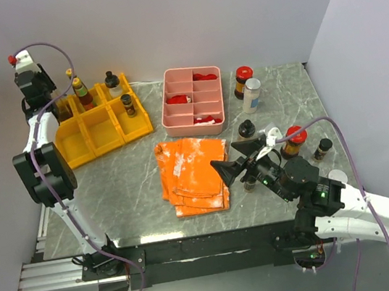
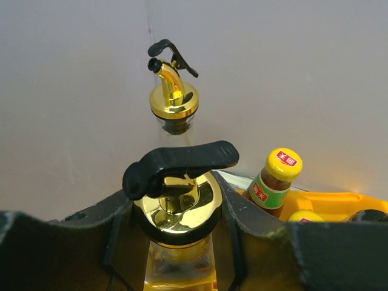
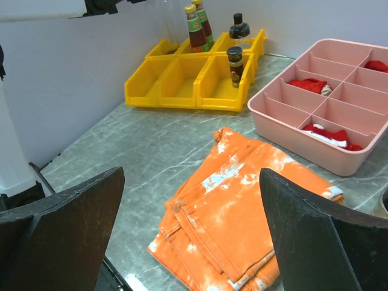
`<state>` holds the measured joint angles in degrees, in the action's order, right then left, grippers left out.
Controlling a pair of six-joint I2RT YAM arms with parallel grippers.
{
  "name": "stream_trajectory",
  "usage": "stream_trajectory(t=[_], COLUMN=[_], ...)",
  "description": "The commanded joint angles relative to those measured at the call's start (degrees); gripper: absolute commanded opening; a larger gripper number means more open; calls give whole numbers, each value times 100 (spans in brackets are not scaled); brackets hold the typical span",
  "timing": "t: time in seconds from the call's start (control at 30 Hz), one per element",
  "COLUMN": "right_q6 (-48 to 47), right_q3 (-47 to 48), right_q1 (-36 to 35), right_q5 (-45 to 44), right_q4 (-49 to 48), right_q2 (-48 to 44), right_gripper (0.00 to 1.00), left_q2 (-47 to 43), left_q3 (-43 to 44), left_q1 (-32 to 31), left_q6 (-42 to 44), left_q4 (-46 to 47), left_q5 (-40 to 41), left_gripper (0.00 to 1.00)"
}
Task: Organize the condiment bottles
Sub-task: Place the bottle in the storage box.
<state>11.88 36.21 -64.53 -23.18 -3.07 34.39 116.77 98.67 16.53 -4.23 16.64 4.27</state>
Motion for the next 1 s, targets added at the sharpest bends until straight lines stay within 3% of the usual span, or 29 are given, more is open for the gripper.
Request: stream_trajectory(t=[0.0,0.27,0.5,0.63,0.97], right_q6=[-81,-89,-89,-89,-63], right_q3=[0,18,27,27,106], right_q1=[-24,-24,-24,-24,-16], right_q5=[-169,-205,-169,-178,-11], right_q4=[-291,-255,-238,-229,-141], right_q2=[24,50,59,41,68], right_gripper=[100,100,100,100,100], left_q2=[-111,56,91,74,-575], left_q3=[126,152,82,73,-190], left_q1=[43,87,113,113,113], left_q6=[-148,-131,-148,-174,-499], left_q4=[884,709,674,621,384], left_q5=[-164,-226,-269,-278,-375], left_gripper=[6,31,40,58,88])
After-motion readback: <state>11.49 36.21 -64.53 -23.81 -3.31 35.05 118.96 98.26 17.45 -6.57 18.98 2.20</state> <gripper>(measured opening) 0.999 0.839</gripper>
